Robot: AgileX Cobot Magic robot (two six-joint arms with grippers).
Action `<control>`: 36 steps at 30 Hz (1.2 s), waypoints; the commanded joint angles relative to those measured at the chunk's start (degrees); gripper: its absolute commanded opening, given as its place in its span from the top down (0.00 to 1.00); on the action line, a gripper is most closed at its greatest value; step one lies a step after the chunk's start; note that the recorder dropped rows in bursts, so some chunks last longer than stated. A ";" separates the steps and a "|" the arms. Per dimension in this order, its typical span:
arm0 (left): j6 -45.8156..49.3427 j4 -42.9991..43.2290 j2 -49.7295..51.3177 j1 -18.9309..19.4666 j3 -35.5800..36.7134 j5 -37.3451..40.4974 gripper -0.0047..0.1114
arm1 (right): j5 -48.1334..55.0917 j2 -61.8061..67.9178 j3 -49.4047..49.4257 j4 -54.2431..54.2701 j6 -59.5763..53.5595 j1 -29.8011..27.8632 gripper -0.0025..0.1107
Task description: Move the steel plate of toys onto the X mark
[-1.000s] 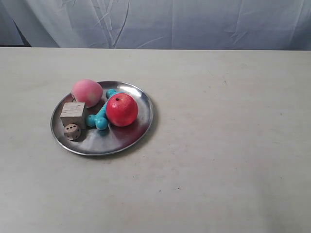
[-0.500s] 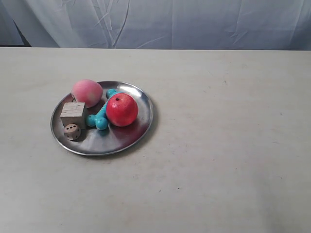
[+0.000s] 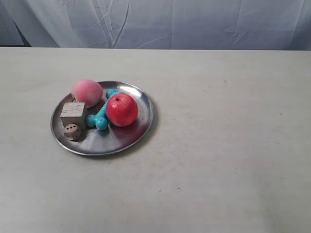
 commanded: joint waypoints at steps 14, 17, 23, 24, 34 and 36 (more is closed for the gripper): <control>-2.88 -7.95 -13.59 6.22 15.97 -11.02 0.96 | 0.15 -0.29 0.16 0.02 -0.07 -0.34 0.98; -2.88 -7.81 -13.99 6.23 15.97 -11.02 0.96 | 0.15 -0.29 0.16 0.02 -0.07 -0.34 0.98; -2.88 -7.81 -13.99 6.23 15.97 -11.19 0.96 | 0.15 -0.29 0.16 0.02 -0.07 -0.34 0.98; -2.88 -7.81 -13.99 6.23 15.97 -11.19 0.96 | 0.13 -0.29 0.16 0.02 0.04 -0.34 0.98; -2.88 -7.81 -13.99 6.15 15.97 -11.20 0.96 | 0.13 -0.29 0.16 0.02 0.04 -0.34 0.98; -2.88 -7.81 -13.99 6.15 15.97 -11.20 0.96 | 0.13 -0.29 0.16 0.02 0.04 -0.34 0.98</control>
